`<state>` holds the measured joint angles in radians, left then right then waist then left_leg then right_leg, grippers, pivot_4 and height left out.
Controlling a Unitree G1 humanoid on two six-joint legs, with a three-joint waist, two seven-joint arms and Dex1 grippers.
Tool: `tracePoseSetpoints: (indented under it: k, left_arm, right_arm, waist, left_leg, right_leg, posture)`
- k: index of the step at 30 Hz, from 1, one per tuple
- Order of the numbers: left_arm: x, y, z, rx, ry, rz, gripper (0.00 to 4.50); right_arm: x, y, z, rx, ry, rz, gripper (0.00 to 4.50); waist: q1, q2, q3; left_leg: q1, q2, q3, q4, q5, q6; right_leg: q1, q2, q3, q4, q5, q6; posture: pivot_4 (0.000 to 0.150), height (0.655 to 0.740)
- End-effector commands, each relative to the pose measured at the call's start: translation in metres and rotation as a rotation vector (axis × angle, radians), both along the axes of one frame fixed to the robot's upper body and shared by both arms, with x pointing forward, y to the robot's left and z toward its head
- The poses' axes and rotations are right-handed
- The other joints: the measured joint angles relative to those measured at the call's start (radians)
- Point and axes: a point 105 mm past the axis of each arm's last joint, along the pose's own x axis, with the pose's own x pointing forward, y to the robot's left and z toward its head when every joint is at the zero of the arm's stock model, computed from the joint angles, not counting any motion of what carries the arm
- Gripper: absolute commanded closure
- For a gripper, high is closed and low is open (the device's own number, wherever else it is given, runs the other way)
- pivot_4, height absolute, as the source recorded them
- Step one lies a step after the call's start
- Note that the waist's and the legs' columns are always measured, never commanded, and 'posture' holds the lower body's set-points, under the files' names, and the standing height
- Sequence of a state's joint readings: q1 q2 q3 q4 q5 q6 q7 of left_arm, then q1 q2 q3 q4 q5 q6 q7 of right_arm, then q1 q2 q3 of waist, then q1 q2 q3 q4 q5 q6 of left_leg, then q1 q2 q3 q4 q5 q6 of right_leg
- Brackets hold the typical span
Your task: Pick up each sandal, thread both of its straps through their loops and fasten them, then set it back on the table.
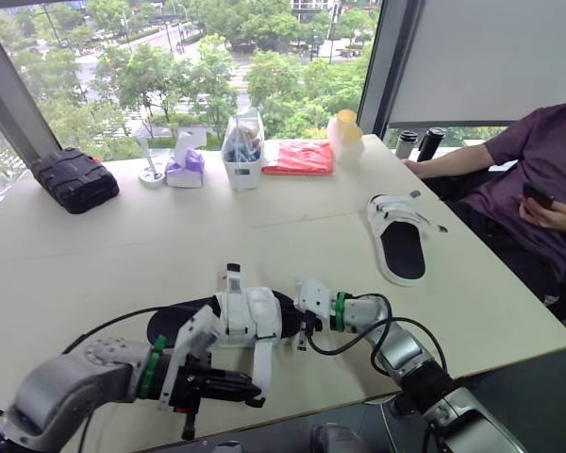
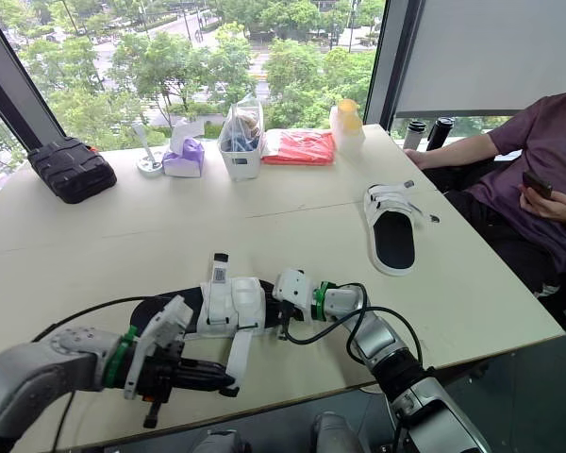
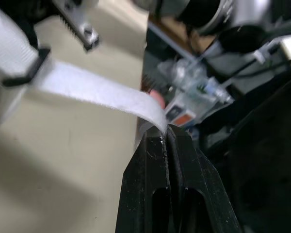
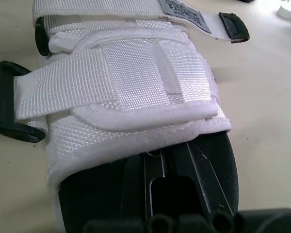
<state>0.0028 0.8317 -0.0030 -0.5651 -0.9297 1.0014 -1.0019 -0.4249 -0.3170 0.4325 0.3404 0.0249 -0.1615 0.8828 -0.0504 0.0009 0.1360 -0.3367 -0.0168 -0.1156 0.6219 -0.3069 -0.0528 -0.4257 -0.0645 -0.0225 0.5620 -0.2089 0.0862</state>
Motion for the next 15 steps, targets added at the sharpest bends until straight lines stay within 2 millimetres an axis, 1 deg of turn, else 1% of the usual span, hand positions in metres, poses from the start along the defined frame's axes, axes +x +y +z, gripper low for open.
tracePoseSetpoints:
  k: [1,3,6,9,10,12,15]
  left_arm:
    - [-0.011,-0.014,0.019,-0.147,0.006,-0.055,4.46]
    - [-0.002,-0.015,0.024,-0.202,-0.003,-0.005,4.46]
    - [0.028,-0.01,0.027,-0.265,-0.042,0.121,4.46]
    - [0.048,-0.005,0.023,-0.28,-0.058,0.201,4.46]
    - [0.06,-0.003,0.02,-0.294,-0.068,0.253,4.46]
    - [0.076,0.0,0.014,-0.306,-0.075,0.32,4.46]
    - [0.093,-0.001,0.008,-0.307,-0.084,0.377,4.46]
  right_arm:
    - [-0.018,-0.039,-0.085,-0.27,0.248,-0.105,4.5]
    - [-0.018,-0.038,-0.085,-0.269,0.247,-0.104,4.5]
    - [-0.019,-0.038,-0.086,-0.273,0.249,-0.101,4.5]
    - [-0.019,-0.038,-0.087,-0.275,0.249,-0.101,4.5]
    - [-0.019,-0.038,-0.087,-0.275,0.249,-0.103,4.5]
    - [-0.018,-0.039,-0.087,-0.275,0.248,-0.106,4.5]
    - [-0.016,-0.039,-0.085,-0.266,0.248,-0.118,4.5]
  waist:
    - [-0.005,0.0,0.0]
    - [-0.006,-0.001,0.0]
    - [-0.002,-0.001,0.0]
    - [0.003,-0.001,0.0]
    - [0.003,-0.001,0.0]
    - [0.004,-0.001,0.0]
    - [0.005,-0.002,0.0]
  left_leg:
    - [0.0,0.0,0.0,0.0,0.0,0.0]
    - [0.0,0.0,0.0,-0.001,0.001,0.001]
    - [0.0,-0.001,0.0,-0.001,0.001,0.002]
    - [0.001,0.0,-0.001,0.0,0.001,0.002]
    - [0.0,-0.001,-0.001,0.0,0.001,0.002]
    - [0.001,-0.001,-0.001,0.0,0.001,0.002]
    - [0.001,-0.001,-0.001,0.0,0.001,0.002]
  right_leg:
    - [0.0,0.0,0.0,0.0,0.0,0.0]
    - [0.001,0.0,0.0,0.001,0.0,0.0]
    - [0.001,0.001,0.0,0.002,0.001,-0.001]
    - [0.001,0.002,0.0,0.002,0.001,-0.001]
    - [0.002,0.002,0.0,0.002,0.001,-0.001]
    - [0.002,0.002,0.0,0.002,0.001,-0.001]
    - [0.006,0.002,0.0,0.003,0.001,-0.001]
  posture:
    - [0.15,0.74]
    - [0.15,0.74]
    - [0.15,0.74]
    - [0.15,0.74]
    - [0.15,0.74]
    - [0.15,0.74]
    - [0.15,0.74]
